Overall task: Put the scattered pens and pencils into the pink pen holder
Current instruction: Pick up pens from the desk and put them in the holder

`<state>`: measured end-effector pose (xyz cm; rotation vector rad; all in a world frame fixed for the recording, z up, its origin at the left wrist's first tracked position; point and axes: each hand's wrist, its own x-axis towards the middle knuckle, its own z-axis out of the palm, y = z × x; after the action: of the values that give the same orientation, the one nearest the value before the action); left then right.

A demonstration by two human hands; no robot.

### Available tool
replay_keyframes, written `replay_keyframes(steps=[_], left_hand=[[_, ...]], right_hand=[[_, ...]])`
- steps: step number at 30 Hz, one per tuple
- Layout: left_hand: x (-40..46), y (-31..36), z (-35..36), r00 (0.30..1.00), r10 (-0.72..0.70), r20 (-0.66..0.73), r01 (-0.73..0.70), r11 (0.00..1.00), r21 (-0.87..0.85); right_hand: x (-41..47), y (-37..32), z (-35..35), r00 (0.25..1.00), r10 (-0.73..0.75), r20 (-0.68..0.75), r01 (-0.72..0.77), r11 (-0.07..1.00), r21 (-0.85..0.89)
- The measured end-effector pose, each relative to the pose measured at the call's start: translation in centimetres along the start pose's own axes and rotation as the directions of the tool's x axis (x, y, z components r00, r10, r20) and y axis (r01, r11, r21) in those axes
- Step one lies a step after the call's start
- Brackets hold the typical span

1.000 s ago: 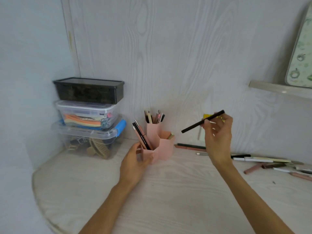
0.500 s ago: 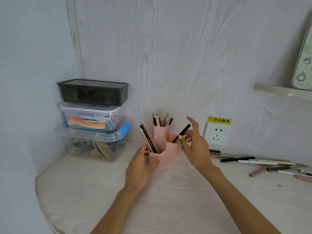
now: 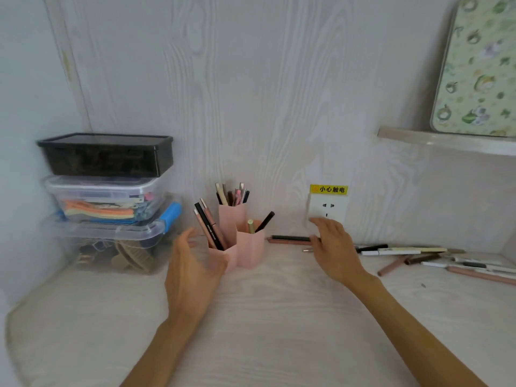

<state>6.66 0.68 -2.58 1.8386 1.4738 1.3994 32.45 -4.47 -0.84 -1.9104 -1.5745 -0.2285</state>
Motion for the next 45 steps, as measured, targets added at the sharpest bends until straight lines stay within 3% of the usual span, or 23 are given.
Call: replay_keyframes(steps=[3,6,9,12,15,18,21,23,25,27,29,33,36,38,40,43,45], left_hand=[[-0.5,1.1,-0.2,0.973,0.2,-0.114,-0.188,0.976,0.109],[-1.3,1.6,0.4,0.852,0.509,-0.125,-0.486,0.856,0.177],[-2.4,2.6,1.9,0.655,0.751,0.085,-0.753,0.64,0.151],[-3.0,3.4,4.1,0.583,0.757,0.296,-0.808,0.577,0.116],[-3.0,3.3,5.1,0.676,0.616,0.405,-0.714,0.683,0.154],[-2.9,2.8,4.9,0.771,0.478,0.422,-0.588,0.788,0.181],[-2.8,2.3,4.1,0.788,0.445,0.424,-0.563,0.801,0.204],[-2.5,2.1,3.1,0.812,0.42,0.406,-0.521,0.834,0.18],[-2.1,2.2,2.0,0.867,0.386,0.314,-0.438,0.892,0.114],[-1.5,2.6,0.8,0.927,0.32,0.193,-0.307,0.947,-0.095],[-0.9,3.2,-0.3,0.963,0.264,0.053,-0.236,0.922,-0.308],[1.1,4.1,-2.4,0.944,0.145,-0.295,-0.277,0.834,-0.477],[3.3,4.5,-3.6,0.882,0.153,-0.445,-0.334,0.87,-0.363],[4.6,5.6,-4.1,0.872,0.26,-0.416,-0.373,0.902,-0.217],[5.4,6.6,-3.8,0.891,0.367,-0.268,-0.403,0.911,-0.089],[5.6,7.4,-2.2,0.924,0.382,0.029,-0.382,0.911,0.153],[4.9,7.4,-0.9,0.916,0.37,0.157,-0.401,0.867,0.297]], right_hand=[[-1.6,4.0,-0.7,0.98,0.197,0.018,-0.189,0.961,-0.202],[-2.7,5.6,-0.7,0.953,0.29,0.092,-0.258,0.93,-0.262],[-2.6,5.5,-0.4,0.956,0.259,0.137,-0.215,0.938,-0.272],[-2.4,5.3,-0.1,0.979,0.144,0.144,-0.124,0.982,-0.142],[-2.7,4.2,-0.3,0.981,-0.014,0.195,0.013,1.0,0.004],[-3.3,2.0,-0.4,0.954,-0.141,0.263,0.117,0.988,0.104],[-3.7,0.3,0.0,0.939,-0.222,0.264,0.168,0.962,0.214],[-3.6,0.4,0.5,0.951,-0.213,0.223,0.169,0.965,0.201],[-3.5,0.9,0.8,0.962,-0.153,0.225,0.125,0.983,0.135],[-3.5,1.3,1.1,0.954,-0.072,0.29,0.053,0.996,0.075],[-3.4,1.4,1.3,0.944,-0.06,0.325,0.049,0.998,0.043],[-3.4,1.4,1.3,0.945,-0.075,0.318,0.066,0.997,0.038],[-3.3,1.4,1.3,0.943,-0.067,0.325,0.057,0.998,0.039],[-3.3,1.4,1.3,0.942,-0.062,0.329,0.052,0.998,0.039],[-3.3,1.4,1.3,0.942,-0.063,0.331,0.052,0.998,0.042],[-3.3,1.5,1.3,0.94,-0.06,0.335,0.047,0.998,0.048],[-3.3,1.5,1.3,0.94,-0.067,0.334,0.05,0.997,0.057]])
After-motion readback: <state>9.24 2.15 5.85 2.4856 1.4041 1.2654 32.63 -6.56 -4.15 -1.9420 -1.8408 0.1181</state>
